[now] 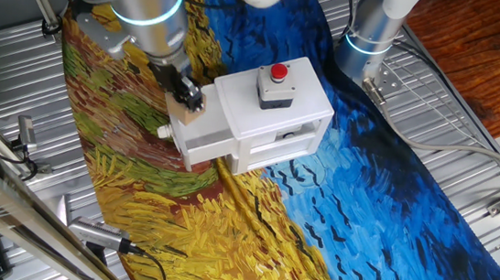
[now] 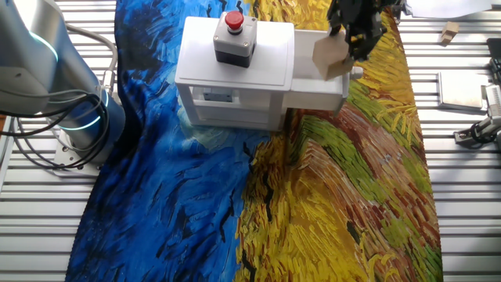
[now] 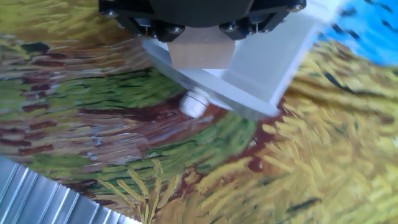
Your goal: Take something out of a drawer
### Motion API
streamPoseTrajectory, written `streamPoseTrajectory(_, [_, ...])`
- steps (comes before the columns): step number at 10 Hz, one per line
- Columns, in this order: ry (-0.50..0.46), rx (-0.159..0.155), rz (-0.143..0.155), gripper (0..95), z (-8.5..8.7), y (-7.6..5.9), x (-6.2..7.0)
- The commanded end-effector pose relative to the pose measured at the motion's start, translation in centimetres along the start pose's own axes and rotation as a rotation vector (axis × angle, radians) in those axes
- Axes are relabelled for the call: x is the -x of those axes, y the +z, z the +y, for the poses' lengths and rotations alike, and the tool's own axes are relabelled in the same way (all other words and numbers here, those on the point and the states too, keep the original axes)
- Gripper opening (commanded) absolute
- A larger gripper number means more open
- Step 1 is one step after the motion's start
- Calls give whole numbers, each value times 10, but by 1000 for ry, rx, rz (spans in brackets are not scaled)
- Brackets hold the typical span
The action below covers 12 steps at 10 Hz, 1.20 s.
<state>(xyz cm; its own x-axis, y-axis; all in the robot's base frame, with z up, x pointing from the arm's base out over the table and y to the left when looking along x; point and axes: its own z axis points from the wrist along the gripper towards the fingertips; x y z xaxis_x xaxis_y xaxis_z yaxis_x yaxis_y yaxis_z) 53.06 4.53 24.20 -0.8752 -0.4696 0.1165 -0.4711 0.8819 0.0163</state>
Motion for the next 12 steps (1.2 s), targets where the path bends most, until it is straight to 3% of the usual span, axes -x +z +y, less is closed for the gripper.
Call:
streamPoseTrajectory(1, [-80,0,-6,0,-28,3,-22])
streamPoseTrajectory(5, [-127,-3,-5,0,-46,4,-42])
streamPoseTrajectory(6, [-121,-3,-10,0,-40,4,-38])
streamPoseTrajectory(12, [8,-11,-21,0,-40,4,-38])
